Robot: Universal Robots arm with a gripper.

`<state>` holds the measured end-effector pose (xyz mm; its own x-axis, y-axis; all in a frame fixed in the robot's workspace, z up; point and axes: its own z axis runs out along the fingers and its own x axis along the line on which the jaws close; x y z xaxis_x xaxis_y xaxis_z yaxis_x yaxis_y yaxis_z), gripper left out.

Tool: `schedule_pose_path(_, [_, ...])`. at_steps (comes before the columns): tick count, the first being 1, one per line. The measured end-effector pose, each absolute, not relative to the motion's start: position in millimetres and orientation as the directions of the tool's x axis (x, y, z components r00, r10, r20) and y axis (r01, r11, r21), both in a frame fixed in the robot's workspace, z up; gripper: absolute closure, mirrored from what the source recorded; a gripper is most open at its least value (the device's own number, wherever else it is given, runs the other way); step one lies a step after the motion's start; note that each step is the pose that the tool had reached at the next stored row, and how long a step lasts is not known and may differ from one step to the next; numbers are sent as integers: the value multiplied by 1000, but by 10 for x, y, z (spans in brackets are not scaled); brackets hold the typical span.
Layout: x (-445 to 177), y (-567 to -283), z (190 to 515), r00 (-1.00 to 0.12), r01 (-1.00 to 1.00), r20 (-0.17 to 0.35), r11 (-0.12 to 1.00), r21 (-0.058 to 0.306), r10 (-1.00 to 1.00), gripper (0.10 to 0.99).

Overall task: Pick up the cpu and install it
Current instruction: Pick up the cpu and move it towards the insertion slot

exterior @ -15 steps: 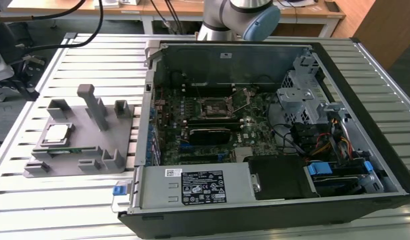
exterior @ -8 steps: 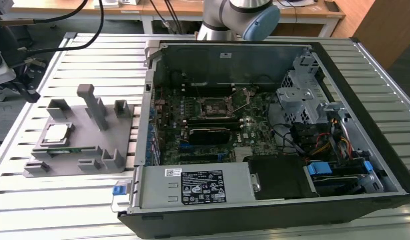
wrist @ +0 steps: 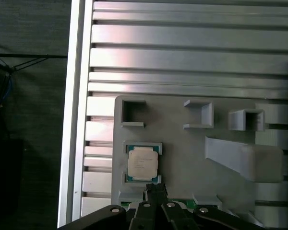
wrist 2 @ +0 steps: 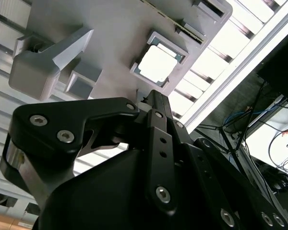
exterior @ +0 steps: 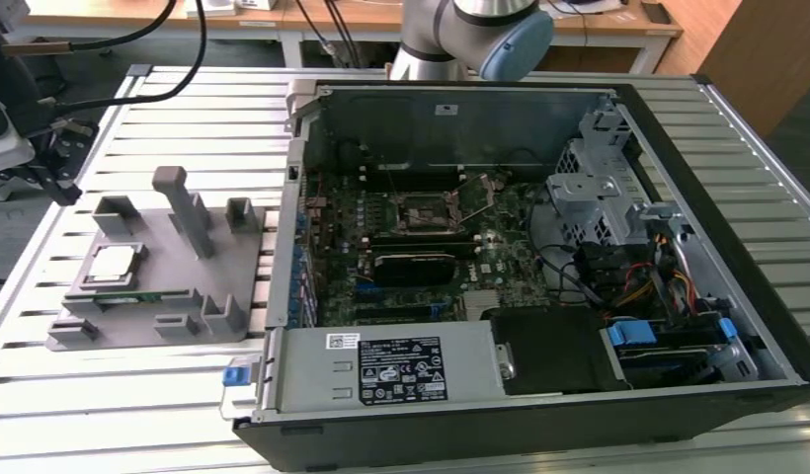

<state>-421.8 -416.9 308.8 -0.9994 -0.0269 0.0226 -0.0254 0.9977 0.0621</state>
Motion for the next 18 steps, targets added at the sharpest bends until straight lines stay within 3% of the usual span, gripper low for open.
schedule_pose_path(18, [-4252,-4219,2962,-999,-36,23,997,62,-37,980])
